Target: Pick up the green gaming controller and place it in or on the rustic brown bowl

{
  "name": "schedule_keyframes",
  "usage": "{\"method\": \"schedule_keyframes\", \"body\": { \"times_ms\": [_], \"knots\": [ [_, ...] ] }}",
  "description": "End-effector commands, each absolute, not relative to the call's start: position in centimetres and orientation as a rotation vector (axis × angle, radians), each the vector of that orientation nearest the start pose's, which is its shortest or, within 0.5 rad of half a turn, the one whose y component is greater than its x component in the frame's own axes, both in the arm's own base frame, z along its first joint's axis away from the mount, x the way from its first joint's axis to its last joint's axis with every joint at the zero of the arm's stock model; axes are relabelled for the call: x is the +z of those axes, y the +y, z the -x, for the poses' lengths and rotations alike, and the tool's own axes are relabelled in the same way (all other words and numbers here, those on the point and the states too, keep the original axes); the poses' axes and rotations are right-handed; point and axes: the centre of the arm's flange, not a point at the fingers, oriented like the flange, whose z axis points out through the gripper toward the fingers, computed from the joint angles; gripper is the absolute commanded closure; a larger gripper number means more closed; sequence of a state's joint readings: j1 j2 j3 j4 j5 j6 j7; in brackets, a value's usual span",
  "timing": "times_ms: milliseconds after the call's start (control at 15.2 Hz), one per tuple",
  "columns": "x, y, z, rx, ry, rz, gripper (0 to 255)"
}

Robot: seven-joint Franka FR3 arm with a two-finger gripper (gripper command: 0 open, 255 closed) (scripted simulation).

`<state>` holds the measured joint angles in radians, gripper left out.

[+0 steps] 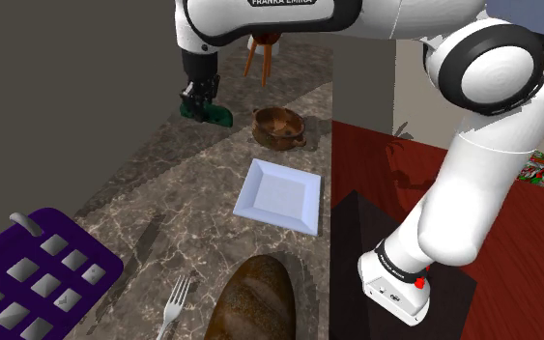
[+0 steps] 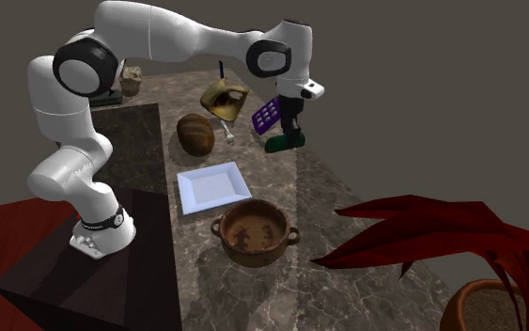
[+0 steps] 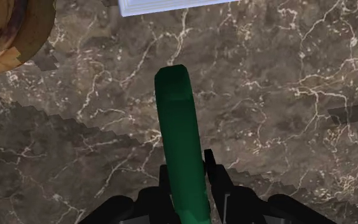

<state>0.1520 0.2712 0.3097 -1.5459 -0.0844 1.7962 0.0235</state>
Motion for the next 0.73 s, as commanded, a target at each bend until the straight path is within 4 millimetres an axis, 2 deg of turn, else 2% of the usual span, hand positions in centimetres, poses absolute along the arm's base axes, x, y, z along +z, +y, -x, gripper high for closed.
{"method": "schedule_keyframes", "body": {
  "times_ms": [0,660],
  "knots": [
    [50.0,23.2,-58.4,0.011,-0.698,3.065,255],
    [49.9,10.1,-56.8,0.011,-0.698,3.065,255]
  ]
}}
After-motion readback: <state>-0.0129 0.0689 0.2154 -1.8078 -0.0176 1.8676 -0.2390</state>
